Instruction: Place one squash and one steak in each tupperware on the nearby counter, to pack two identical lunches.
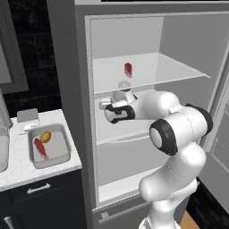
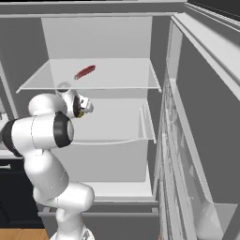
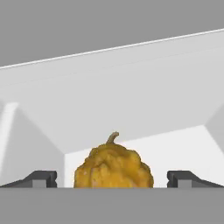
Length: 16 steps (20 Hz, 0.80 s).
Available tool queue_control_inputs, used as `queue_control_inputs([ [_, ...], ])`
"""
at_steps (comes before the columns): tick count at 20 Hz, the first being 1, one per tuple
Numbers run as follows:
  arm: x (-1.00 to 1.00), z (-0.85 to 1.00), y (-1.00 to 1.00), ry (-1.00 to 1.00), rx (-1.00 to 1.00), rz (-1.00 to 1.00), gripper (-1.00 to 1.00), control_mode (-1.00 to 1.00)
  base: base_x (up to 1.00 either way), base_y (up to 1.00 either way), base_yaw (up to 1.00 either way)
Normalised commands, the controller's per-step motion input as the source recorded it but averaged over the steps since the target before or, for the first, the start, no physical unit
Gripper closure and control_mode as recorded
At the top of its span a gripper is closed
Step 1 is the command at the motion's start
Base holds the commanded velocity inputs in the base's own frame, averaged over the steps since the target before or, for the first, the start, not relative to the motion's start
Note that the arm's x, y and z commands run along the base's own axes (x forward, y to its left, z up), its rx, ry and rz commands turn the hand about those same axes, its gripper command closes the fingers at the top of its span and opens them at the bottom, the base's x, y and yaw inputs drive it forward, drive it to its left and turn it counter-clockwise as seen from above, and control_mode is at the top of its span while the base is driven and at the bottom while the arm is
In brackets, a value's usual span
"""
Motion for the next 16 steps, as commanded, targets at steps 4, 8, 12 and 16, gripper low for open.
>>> queue_control_inputs([
  [4,-0.3,0.06,-0.09,0.0,0.04,0.02,-1.0,-1.0,0.0,0.0,0.0],
  [8,-0.13,0.27,-0.13,0.0,0.02,0.12,-1.0,-1.0,0.0,0.0,0.0],
  [12,0.0,0.34,-0.01,0.02,0.0,0.12,-1.0,-1.0,0.0,0.0,0.0],
  [16,0.11,0.01,0.0,0.07,0.0,0.06,-1.0,-1.0,0.0,0.0,0.0],
])
